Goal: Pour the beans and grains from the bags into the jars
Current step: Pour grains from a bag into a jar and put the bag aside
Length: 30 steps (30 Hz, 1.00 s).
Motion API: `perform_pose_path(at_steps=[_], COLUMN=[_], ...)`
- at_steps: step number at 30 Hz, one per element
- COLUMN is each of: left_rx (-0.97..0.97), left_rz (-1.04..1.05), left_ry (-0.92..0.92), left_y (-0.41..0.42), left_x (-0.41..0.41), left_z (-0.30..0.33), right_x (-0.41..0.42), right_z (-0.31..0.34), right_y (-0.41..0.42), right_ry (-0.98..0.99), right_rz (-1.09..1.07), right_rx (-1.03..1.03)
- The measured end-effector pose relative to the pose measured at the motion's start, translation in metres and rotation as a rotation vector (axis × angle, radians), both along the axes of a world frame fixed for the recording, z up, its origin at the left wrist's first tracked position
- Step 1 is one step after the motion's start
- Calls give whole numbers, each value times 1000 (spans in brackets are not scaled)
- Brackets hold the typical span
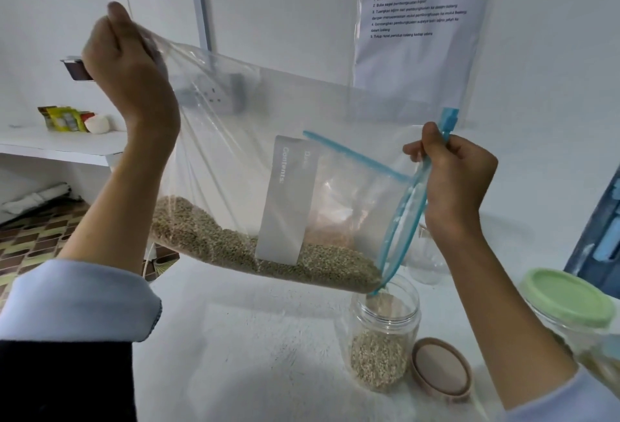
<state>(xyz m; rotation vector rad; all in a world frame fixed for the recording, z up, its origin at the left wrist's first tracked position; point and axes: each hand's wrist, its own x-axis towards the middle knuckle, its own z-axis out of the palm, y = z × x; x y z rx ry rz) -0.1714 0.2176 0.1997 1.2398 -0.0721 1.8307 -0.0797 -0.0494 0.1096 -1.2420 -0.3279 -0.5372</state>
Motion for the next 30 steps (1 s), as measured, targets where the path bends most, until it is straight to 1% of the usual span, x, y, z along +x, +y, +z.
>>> perform_pose_path(at_steps=[2, 5, 10, 14, 16, 19, 23, 26, 28, 30], left_rx=[13, 22, 8, 12, 3, 11, -10, -15, -9, 2], left_rz=[-12, 14, -7, 14, -2, -31, -25, -45, -34, -62], left_ry=[-10, 2, -16, -16, -21, -33, -44, -52, -52, -56], left_y=[-4, -5, 0, 5, 2, 3, 8, 8, 9, 11], left_x=[2, 4, 5, 3, 4, 4, 3, 3, 2, 1], left_z=[-1, 0, 0, 1, 2, 2, 5, 4, 2, 1], right_x=[-1, -3, -3, -4, -4, -2, 0, 5, 5, 4], right_z=[-1, -4, -4, -4, -5, -6, 0, 1, -1, -4], right_y=[-2, -3, -3, 1, 3, 5, 8, 6, 5, 4], right_ry=[-16, -10, -17, -37, -26, -27, -6, -7, 3, -9], right_rz=[2, 24, 26, 24, 55, 28, 54, 40, 49, 10], right_rx=[22, -4, -2, 42, 18, 46, -40, -37, -74, -55])
